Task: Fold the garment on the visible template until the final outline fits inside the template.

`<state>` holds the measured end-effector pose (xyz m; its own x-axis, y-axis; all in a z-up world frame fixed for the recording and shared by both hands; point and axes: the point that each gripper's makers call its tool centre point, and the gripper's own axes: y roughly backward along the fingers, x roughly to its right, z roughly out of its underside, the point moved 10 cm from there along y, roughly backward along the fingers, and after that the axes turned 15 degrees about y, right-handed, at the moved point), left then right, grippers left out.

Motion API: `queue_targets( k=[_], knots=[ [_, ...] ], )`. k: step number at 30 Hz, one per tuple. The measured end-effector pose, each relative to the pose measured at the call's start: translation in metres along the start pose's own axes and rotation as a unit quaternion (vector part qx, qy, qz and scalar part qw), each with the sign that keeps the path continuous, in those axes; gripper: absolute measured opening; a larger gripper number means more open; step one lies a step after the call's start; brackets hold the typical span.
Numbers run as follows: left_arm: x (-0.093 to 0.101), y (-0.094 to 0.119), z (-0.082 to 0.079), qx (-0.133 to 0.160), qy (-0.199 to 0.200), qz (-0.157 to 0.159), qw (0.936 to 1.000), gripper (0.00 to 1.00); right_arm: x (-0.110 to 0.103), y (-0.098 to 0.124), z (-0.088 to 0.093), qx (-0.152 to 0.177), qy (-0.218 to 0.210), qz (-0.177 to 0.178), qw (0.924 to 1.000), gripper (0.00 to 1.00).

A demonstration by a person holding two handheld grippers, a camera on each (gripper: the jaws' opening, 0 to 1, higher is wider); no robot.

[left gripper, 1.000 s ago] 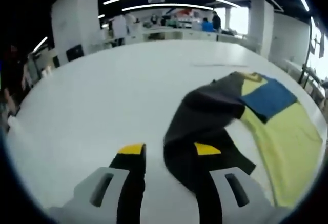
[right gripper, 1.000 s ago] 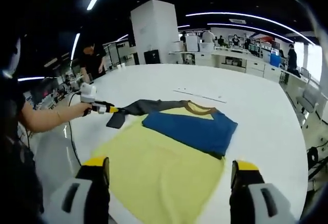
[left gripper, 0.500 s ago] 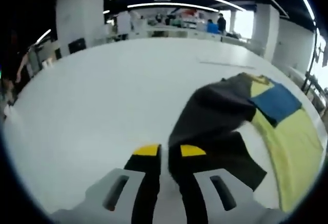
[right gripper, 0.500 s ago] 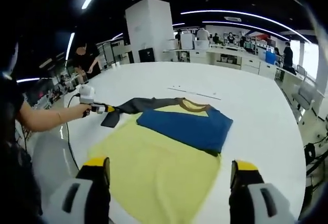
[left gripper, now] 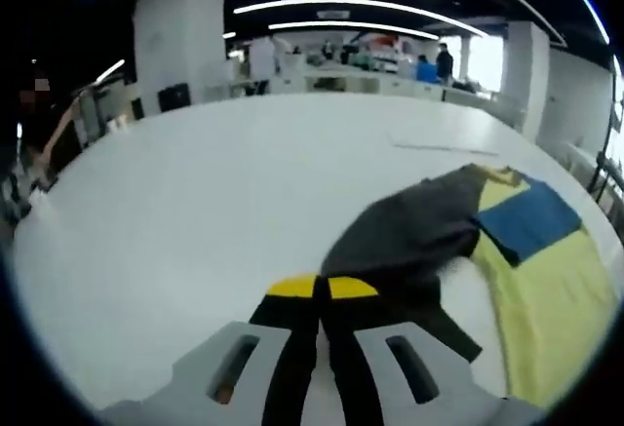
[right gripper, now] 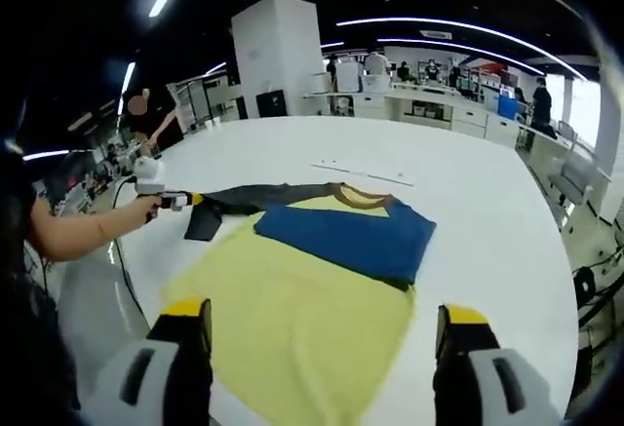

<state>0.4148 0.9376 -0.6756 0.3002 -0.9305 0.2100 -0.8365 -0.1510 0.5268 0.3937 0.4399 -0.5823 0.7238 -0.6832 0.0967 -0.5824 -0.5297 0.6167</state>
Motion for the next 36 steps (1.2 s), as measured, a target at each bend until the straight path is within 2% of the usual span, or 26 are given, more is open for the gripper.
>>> queue_targets(
  k=[5, 11, 22, 33, 36],
  knots=[
    [0.004, 0.003, 0.008, -0.010, -0.007, -0.003, 0.9999, 0.00, 0.000, 0.000, -0.001, 0.006, -0.005, 0.001, 1.0000, 0.95],
    [-0.005, -0.006, 0.007, -0.018, 0.002, -0.003, 0.9998, 0.00, 0.000, 0.003, -0.003, 0.013, -0.005, 0.003, 0.9999, 0.95],
    [0.006, -0.003, -0.006, -0.009, 0.012, 0.010, 0.9998, 0.00, -0.001, 0.006, -0.002, 0.015, -0.005, 0.005, 0.9999, 0.99],
    [0.036, -0.001, -0.027, 0.016, 0.012, 0.046, 0.9988, 0.00, -0.005, 0.010, 0.003, 0.002, -0.006, 0.004, 1.0000, 0.98],
    [0.050, -0.004, -0.033, 0.017, -0.003, 0.068, 0.9975, 0.00, -0.005, 0.010, 0.007, -0.006, -0.001, 0.005, 1.0000, 0.98]
  ],
)
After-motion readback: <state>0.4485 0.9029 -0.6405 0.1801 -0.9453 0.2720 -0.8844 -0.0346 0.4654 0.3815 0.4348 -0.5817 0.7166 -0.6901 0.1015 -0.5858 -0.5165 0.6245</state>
